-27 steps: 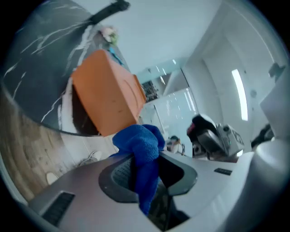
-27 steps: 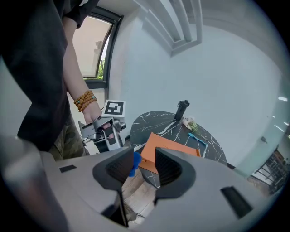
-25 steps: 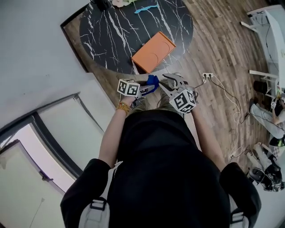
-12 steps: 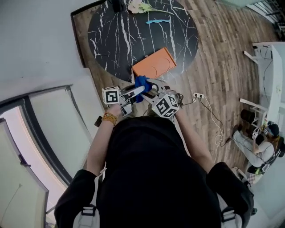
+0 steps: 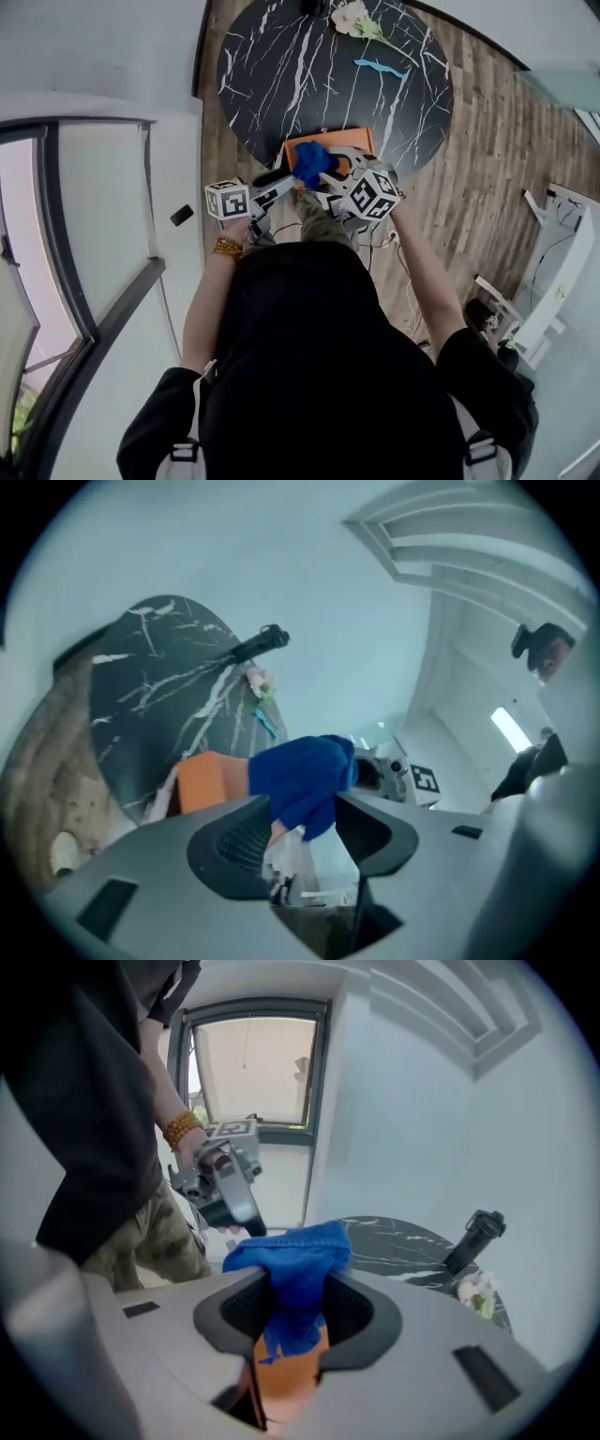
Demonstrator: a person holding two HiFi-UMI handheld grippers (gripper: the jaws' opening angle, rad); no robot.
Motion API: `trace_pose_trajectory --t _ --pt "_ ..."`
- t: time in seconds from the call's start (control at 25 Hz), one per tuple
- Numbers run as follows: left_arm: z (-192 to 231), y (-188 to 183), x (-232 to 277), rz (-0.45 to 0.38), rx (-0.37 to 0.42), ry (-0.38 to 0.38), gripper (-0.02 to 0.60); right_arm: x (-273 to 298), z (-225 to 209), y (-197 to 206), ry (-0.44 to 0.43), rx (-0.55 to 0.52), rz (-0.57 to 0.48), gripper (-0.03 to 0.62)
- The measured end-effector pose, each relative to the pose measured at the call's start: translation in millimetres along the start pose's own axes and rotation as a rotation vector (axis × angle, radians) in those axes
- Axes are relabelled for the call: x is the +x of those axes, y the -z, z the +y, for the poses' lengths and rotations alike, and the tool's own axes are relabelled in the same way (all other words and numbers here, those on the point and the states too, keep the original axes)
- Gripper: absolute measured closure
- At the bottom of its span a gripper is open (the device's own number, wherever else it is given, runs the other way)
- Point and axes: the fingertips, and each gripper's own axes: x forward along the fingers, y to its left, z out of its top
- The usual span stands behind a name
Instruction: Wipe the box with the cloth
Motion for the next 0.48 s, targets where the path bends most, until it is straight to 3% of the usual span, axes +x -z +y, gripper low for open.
trace_pose_trajectory --t 0.12,0.24,0.32,0.48 --pt "47 7 -8 -0.037 -0.026 -0.243 0.382 -21 -84 60 0.087 -0.053 0.136 0.468" --pt "67 18 -3 -0.058 -0.099 -0.330 0.376 -20 -149 110 0.090 -0.032 0.265 0.468" --pt "70 25 8 -0.061 -0.128 -0.345 0.376 -7 -163 134 -0.004 -0.040 0.334 0.468" --pt "81 36 27 -0.049 -0.132 -0.413 0.376 21 -145 169 -0.291 -0.034 0.413 0.468"
